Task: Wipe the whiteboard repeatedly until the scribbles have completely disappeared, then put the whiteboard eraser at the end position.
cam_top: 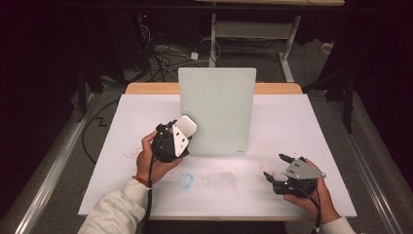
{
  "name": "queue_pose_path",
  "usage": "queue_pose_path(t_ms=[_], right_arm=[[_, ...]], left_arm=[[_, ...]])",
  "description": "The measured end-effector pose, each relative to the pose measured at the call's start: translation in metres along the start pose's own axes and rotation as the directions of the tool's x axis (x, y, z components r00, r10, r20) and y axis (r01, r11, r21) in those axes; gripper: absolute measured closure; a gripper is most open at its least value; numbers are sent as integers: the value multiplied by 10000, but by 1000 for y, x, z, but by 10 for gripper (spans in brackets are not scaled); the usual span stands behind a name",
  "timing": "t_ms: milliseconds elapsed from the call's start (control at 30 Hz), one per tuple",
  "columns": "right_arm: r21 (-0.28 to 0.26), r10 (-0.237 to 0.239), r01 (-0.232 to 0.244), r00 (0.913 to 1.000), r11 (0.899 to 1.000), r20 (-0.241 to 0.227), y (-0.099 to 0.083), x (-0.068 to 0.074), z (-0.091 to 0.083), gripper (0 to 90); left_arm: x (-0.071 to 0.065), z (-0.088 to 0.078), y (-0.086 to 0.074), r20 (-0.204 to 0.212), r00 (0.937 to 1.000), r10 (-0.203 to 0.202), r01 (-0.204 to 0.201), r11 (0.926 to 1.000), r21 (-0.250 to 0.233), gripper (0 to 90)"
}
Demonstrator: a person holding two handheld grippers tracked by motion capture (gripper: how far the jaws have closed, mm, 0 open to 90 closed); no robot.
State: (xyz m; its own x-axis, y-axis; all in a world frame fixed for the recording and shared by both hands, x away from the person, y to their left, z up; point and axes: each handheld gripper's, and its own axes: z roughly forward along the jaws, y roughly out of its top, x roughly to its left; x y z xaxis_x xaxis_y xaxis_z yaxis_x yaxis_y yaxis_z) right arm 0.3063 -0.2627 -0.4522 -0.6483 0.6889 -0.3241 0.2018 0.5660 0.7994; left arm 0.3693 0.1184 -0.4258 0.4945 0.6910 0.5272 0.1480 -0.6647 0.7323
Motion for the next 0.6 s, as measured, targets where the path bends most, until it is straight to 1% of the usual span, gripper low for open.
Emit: queue_pose_path(t_ms=[367,467,500,533,600], right_arm=[[-44,-9,8,10000,10000,-89,2,0,3,241],[-25,-43,43,9999,10000,-103,2,1,3,241],[-33,7,-7,9999,10000,-119,2,2,1,241],[-51,-66,66,9999,10000,-102,1,2,1,241],[-38,-62,61,9999,10000,-101,0,2,0,241]], left_arm=[[6,-13,2,263,9996,-63,68,9998,-172,289],[9,-18,3,482,9987,-146,158,9996,-249,289],[11,-20,4,713,9974,-104,125,9995,-294,289],[11,-20,4,713,9974,-104,125,9995,-294,289],[12,-23,7,1067,9943,-5,42,9994,-346,289]])
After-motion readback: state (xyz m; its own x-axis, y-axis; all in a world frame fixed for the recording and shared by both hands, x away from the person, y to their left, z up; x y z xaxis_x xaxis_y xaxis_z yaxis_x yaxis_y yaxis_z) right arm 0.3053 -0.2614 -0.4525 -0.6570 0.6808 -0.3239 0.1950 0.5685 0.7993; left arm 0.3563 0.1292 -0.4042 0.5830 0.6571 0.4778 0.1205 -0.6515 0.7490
